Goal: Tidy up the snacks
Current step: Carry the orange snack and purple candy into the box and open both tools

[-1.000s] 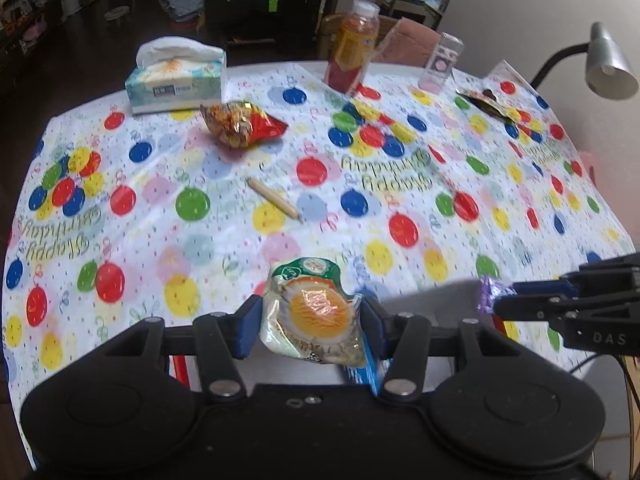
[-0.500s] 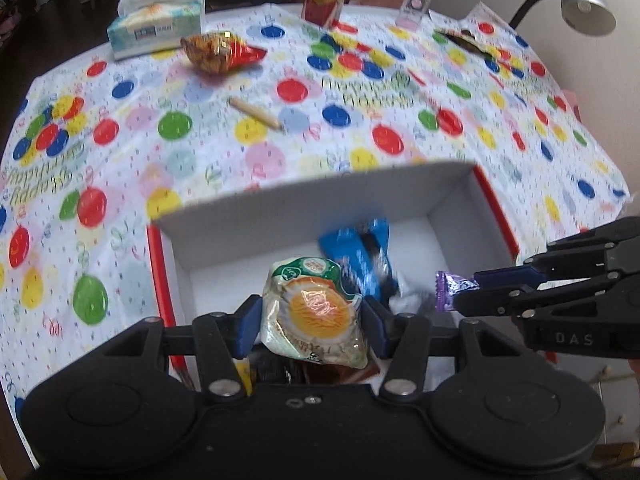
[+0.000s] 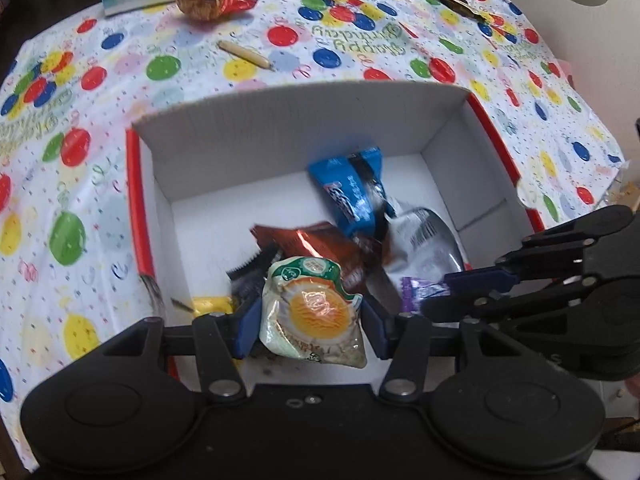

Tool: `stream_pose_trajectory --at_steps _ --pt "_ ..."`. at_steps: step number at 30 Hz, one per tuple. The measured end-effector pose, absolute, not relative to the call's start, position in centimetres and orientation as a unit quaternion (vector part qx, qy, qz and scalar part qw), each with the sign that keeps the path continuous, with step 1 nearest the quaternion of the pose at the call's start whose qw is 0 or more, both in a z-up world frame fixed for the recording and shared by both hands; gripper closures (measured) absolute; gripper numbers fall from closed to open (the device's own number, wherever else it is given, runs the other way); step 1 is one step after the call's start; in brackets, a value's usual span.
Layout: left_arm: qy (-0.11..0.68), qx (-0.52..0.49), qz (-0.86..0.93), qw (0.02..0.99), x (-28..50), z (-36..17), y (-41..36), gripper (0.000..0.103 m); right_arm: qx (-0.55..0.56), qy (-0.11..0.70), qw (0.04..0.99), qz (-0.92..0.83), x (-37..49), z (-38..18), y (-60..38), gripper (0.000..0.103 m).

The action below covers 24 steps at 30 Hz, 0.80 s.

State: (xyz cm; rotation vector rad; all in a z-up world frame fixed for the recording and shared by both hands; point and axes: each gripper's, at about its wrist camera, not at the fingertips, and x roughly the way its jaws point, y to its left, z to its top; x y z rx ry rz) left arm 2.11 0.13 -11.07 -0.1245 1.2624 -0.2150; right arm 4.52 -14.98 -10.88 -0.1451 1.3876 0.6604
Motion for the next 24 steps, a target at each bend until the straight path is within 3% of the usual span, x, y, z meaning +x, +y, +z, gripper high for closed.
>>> stream_pose_trajectory --at_steps 16,24 --pt "0.595 -0.035 -0.115 0.795 1.4 -12.2 -1.0 0.044 -0.069 0.622 0.725 0.288 3.9 -11.2 -15.1 0.084" --pt "0.574 -0.033 -0.114 0.810 1.2 -10.8 -0.9 0.036 -0.066 0.615 0.731 0.290 4.0 -10.3 -15.7 0.074"
